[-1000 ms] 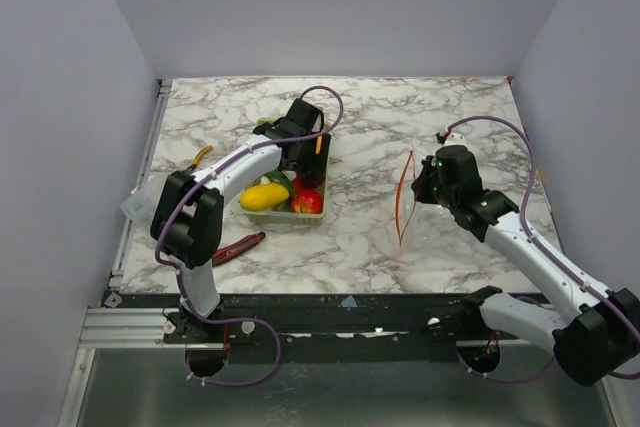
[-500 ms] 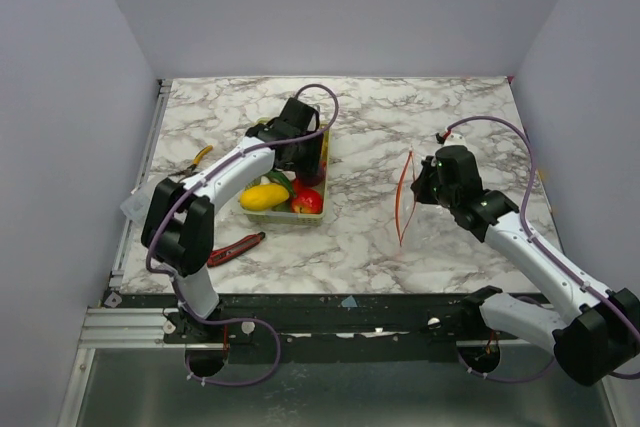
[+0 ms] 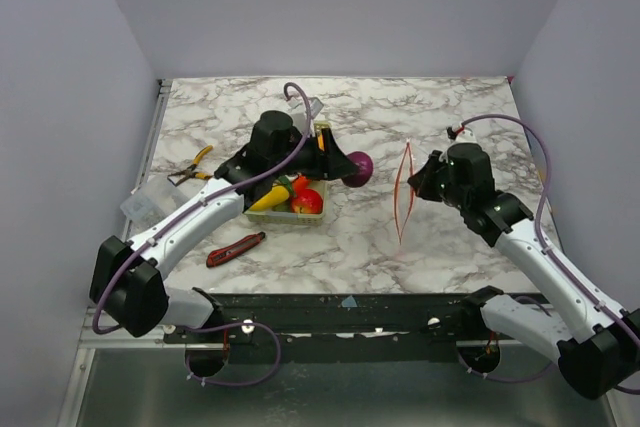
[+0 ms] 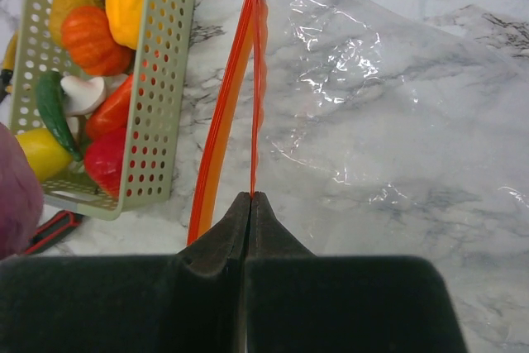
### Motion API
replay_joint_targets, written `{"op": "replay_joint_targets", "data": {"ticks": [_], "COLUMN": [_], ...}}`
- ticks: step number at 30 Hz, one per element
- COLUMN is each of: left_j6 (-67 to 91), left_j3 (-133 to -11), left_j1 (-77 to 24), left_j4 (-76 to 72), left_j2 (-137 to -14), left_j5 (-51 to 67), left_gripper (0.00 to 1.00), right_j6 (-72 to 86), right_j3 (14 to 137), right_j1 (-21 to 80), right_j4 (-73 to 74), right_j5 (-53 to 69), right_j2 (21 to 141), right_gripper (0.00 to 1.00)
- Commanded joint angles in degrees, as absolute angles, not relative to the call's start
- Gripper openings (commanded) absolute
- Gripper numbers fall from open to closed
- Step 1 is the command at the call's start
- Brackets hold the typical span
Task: Place the food in the zip-top bag and seal the zipper
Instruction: Pick up the fake vegetable from the bin, then place the fake vegetable in the zipper food storage bag.
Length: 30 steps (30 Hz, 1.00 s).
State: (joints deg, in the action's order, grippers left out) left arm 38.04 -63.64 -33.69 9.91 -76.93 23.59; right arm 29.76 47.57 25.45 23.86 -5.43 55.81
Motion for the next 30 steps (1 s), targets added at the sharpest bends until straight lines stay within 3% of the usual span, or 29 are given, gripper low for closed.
{"op": "replay_joint_targets", "data": {"ticks": [1,12,30], "left_j6": [52.66,54.42,41.03], "left_j3": [-60.56,-63.13,-67.68], "left_j1": [-38.66,-44.47,-44.78], "left_j4": [-14.27,-19.76,5.52], "left_j2": [-78.67,-87.78,-86.6], "left_j5": [38.22,40.07,22.71], "left_gripper": [0.12,0.08,0.06], "right_j6": [33.02,35.63,38.58], "right_j3": [50.88,52.28,53.7], "right_j1": [25.84,25.82,25.78], "right_j4": [26.02,26.72,26.04], "right_j5": [-1.83,-1.0,2.67], "right_j2": [54.48,53.72,51.1], "right_gripper": [0.0,0.0,0.0]}}
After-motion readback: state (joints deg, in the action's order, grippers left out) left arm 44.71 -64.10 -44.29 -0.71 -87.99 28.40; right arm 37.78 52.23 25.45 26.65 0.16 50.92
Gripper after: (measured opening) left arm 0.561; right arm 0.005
